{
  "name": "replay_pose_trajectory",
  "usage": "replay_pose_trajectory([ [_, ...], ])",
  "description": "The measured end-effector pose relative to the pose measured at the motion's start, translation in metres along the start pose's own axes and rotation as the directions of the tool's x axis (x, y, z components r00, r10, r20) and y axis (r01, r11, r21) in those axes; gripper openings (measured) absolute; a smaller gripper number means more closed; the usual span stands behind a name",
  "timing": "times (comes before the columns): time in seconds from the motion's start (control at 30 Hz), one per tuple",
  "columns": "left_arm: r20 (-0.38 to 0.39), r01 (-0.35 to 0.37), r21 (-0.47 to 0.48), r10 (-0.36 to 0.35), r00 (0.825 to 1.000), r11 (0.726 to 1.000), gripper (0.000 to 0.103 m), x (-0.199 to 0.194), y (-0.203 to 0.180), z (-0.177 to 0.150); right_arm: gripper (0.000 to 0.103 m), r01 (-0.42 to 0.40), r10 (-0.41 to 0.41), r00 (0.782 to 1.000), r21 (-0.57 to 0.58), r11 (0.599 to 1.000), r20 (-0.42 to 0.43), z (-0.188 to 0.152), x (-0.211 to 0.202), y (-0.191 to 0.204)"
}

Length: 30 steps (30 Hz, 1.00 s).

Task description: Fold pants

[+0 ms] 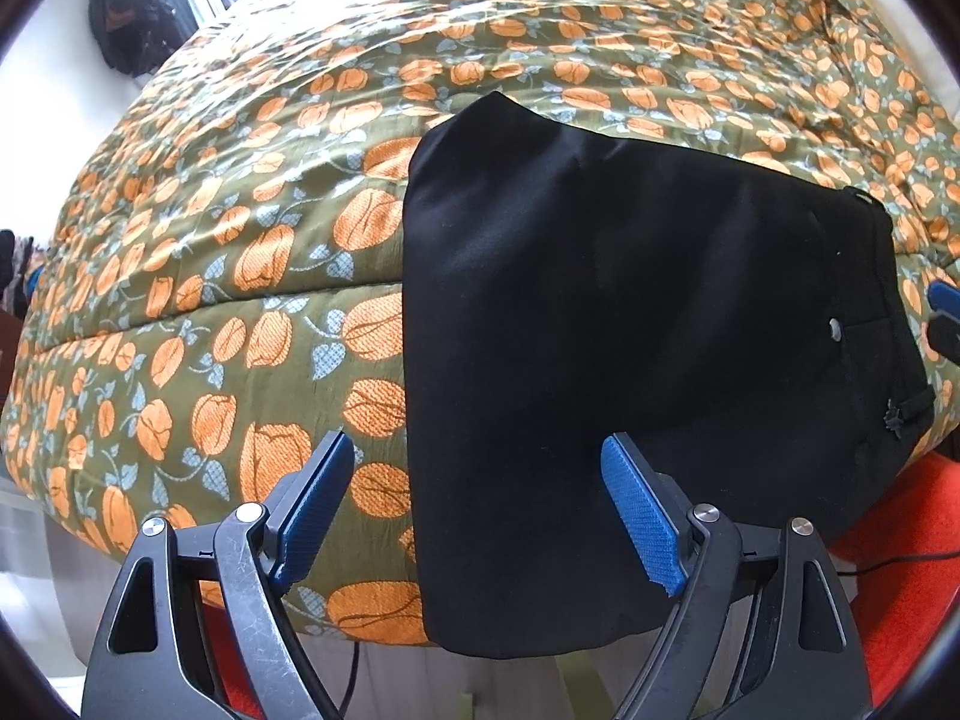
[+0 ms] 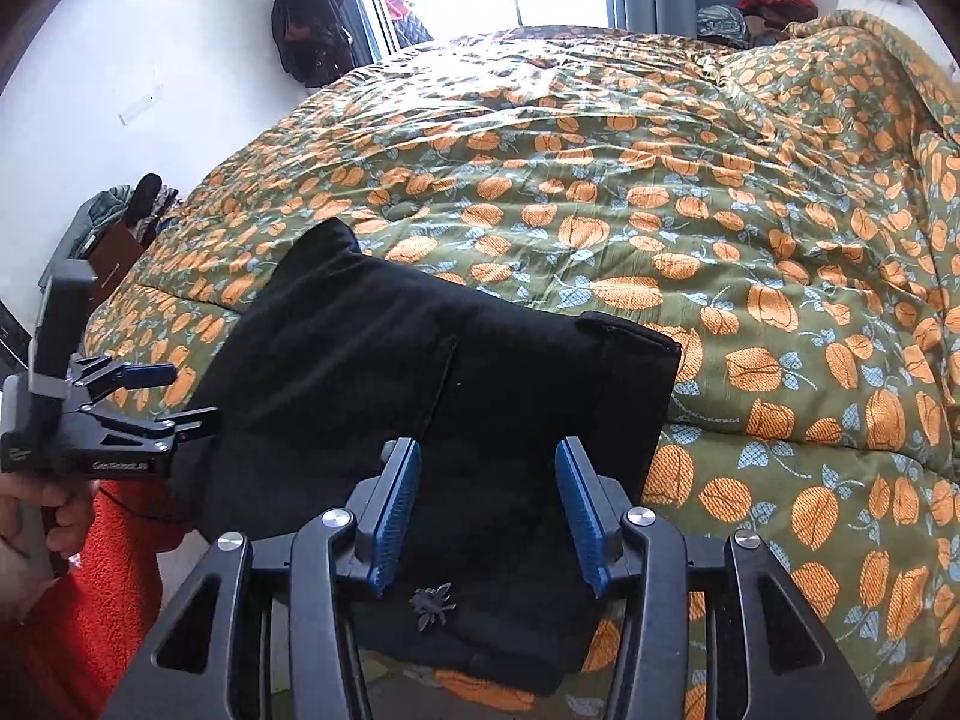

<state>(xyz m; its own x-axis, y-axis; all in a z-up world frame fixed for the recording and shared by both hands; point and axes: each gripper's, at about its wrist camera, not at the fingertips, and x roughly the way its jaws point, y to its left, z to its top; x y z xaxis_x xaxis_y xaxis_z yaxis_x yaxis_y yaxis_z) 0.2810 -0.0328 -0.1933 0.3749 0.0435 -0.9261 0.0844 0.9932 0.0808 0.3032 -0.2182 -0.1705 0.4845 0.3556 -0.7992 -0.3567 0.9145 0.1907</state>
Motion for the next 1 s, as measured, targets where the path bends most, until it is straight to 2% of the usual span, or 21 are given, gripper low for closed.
replay_pose_trajectory([
  [0.13,0.013,0.022,0.012,-0.022,1.0,1.0,0.086,-0.008,-0.003,-0.009,0.048,-0.016,0.017,1.0,-0.029,0.999,0.014,-0.027,-0.018,0.019],
  [0.23,-0.037,0.05,0.049,-0.048,0.998,0.998,0.09,0.006,-0.015,-0.025,0.057,0.004,-0.005,0.995,-0.018,1.0,-0.102,-0.059,0.013,0.021],
  [0.27,-0.058,0.058,0.066,-0.054,0.997,0.996,0.09,0.012,-0.019,-0.03,0.057,0.016,-0.019,0.993,-0.027,1.0,-0.115,-0.068,0.02,0.021],
  [0.3,-0.059,0.055,0.07,-0.051,0.997,0.996,0.09,0.013,-0.02,-0.033,0.057,0.028,-0.032,0.995,-0.042,0.999,-0.09,-0.071,0.018,0.023],
  [0.37,-0.044,0.079,0.048,-0.076,0.996,0.996,0.09,0.004,-0.013,-0.033,0.059,0.019,-0.021,0.997,-0.034,0.999,-0.07,-0.069,0.007,0.026],
  [0.43,-0.033,0.111,0.021,-0.111,0.993,0.994,0.09,-0.004,-0.004,-0.029,0.065,0.004,-0.004,0.998,-0.007,1.0,-0.055,-0.065,-0.007,0.024],
  [0.57,0.005,0.119,-0.001,-0.119,0.993,0.993,0.09,-0.014,0.013,-0.029,0.068,0.008,-0.007,1.0,0.045,0.999,-0.022,-0.073,-0.024,0.01],
  [0.77,-0.002,0.166,-0.034,-0.166,0.986,0.986,0.09,-0.001,0.02,-0.037,0.068,-0.009,0.02,0.999,0.238,0.971,-0.045,-0.094,-0.013,-0.009],
  [0.9,0.022,0.134,0.013,-0.135,0.991,0.991,0.09,-0.006,0.011,-0.037,0.068,-0.007,0.02,0.998,0.204,0.979,-0.063,-0.091,-0.006,0.001],
  [1.0,0.028,0.151,-0.003,-0.151,0.988,0.988,0.09,-0.005,0.014,-0.036,0.068,-0.007,0.019,0.998,0.187,0.982,-0.065,-0.09,-0.003,0.005],
])
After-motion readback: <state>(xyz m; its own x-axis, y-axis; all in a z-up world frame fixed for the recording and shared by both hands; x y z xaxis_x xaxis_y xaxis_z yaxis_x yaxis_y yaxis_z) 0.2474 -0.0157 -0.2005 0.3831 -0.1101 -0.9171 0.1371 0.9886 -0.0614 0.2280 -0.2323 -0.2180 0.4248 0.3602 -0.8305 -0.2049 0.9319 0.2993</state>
